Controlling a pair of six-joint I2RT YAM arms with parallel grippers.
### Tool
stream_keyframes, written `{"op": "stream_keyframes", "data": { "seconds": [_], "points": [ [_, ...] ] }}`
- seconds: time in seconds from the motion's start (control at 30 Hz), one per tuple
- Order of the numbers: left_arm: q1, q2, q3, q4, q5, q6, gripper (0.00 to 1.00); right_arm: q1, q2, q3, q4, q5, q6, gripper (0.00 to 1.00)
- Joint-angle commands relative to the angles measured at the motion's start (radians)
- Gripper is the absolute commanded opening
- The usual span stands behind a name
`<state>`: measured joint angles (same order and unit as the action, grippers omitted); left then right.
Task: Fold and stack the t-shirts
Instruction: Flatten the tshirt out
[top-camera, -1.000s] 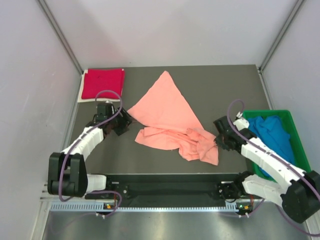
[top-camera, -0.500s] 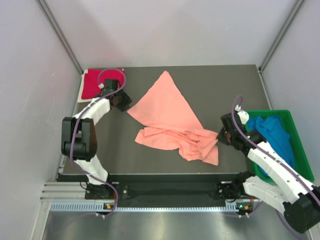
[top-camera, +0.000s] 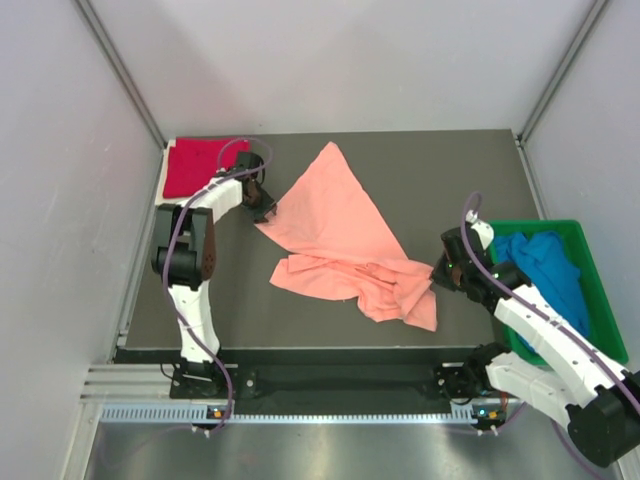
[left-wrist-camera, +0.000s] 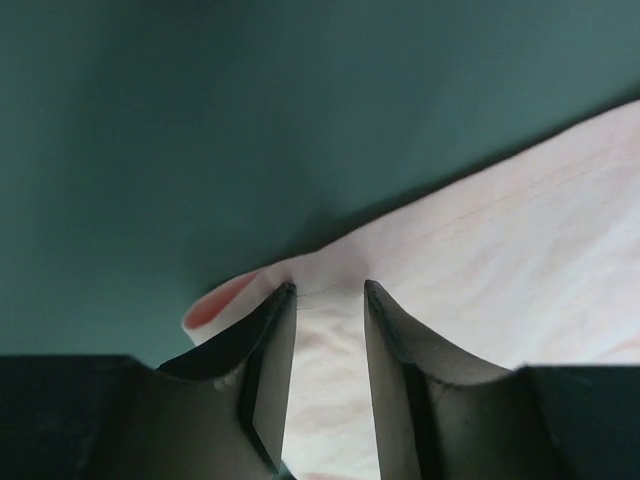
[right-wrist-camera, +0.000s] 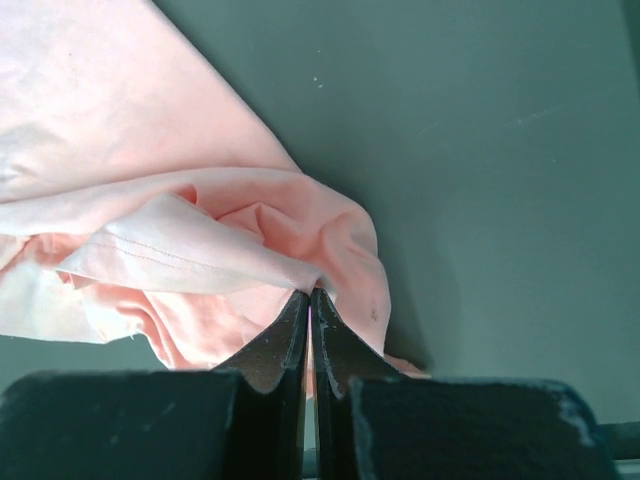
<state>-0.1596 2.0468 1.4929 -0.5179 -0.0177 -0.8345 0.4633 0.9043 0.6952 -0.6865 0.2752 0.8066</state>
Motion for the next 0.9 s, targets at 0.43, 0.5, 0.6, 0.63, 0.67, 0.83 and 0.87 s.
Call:
{"op": "stream_keyframes", "data": {
  "seconds": [0.43,0.5,0.6,0.63,0.67,0.83,0.87],
  "points": [
    [-0.038,0.044,0.066,-0.077,-0.077,0.000,0.00,-0.005,-0.007,0.029,0.038,0.016,-0.026,0.00],
    [-0.040,0.004,0.101,-0.088,-0.090,0.011,0.00,-0.009,0.010,0.079,0.028,0.054,-0.032,0.00],
    [-0.038,-0.077,0.170,-0.106,-0.097,0.018,0.00,-0.034,0.071,0.219,0.001,0.131,-0.058,0.00],
    [-0.040,-0.100,0.188,-0.110,-0.097,0.021,0.00,-0.044,0.106,0.263,-0.005,0.153,-0.072,0.00],
    [-0.038,-0.123,0.211,-0.125,-0.100,0.028,0.00,-0.058,0.123,0.364,-0.019,0.166,-0.087,0.00],
    [-0.038,-0.267,0.383,-0.192,-0.175,0.066,0.00,-0.156,0.214,0.692,-0.039,0.176,-0.251,0.00],
    [-0.037,-0.292,0.412,-0.206,-0.192,0.071,0.00,-0.164,0.225,0.804,-0.059,0.191,-0.274,0.00]
  ]
}}
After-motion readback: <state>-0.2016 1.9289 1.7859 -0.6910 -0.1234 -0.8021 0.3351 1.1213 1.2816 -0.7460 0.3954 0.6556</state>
